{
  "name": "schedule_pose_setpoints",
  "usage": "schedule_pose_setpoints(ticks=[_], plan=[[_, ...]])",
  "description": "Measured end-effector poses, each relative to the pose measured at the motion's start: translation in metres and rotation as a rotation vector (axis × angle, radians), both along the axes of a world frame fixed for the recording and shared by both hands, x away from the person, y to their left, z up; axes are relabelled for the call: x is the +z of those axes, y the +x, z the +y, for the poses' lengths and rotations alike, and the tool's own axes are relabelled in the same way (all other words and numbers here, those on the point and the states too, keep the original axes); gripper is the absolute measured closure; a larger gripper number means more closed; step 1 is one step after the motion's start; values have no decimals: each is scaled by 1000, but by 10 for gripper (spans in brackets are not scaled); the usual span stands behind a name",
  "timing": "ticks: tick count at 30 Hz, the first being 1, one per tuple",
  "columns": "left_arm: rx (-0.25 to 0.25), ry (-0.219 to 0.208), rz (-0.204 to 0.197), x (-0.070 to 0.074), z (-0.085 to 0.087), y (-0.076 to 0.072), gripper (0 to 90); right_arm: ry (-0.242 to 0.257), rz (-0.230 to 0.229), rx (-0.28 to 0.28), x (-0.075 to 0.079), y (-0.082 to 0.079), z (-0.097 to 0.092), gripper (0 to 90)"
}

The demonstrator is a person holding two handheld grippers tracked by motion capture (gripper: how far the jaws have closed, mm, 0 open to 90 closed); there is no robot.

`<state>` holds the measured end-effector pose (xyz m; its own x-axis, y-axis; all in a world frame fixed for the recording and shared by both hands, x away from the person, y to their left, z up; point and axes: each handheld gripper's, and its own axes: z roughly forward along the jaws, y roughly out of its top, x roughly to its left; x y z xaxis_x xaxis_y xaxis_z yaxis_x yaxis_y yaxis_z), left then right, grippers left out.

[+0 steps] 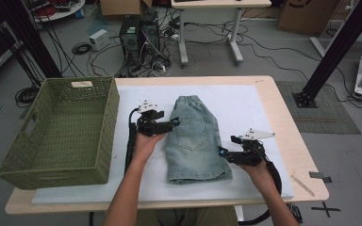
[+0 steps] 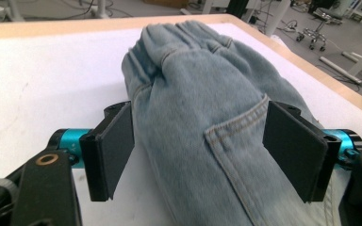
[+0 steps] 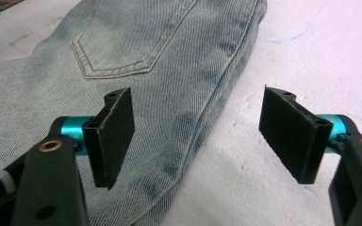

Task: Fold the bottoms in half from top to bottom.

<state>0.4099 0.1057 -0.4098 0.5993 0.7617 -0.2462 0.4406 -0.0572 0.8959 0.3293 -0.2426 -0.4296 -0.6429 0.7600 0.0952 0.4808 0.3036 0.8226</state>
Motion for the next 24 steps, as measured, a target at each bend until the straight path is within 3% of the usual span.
schedule_pose_setpoints(ticks=[9, 11, 16, 19, 24], plan=[[-2, 15, 14, -12, -10, 12, 254, -30, -22, 8, 8, -2, -1, 222], [-12, 24, 22, -9, -13, 14, 254, -31, -22, 10, 8, -2, -1, 222], [-27, 32, -14, 6, -20, 17, 254, -28, -20, 6, 8, -2, -3, 222], [-23, 49, -1, 10, -24, 24, 254, -27, -22, 8, 9, -2, -4, 222], [10, 83, 50, 2, -28, 33, 254, -26, -20, 7, 9, -2, -5, 222]])
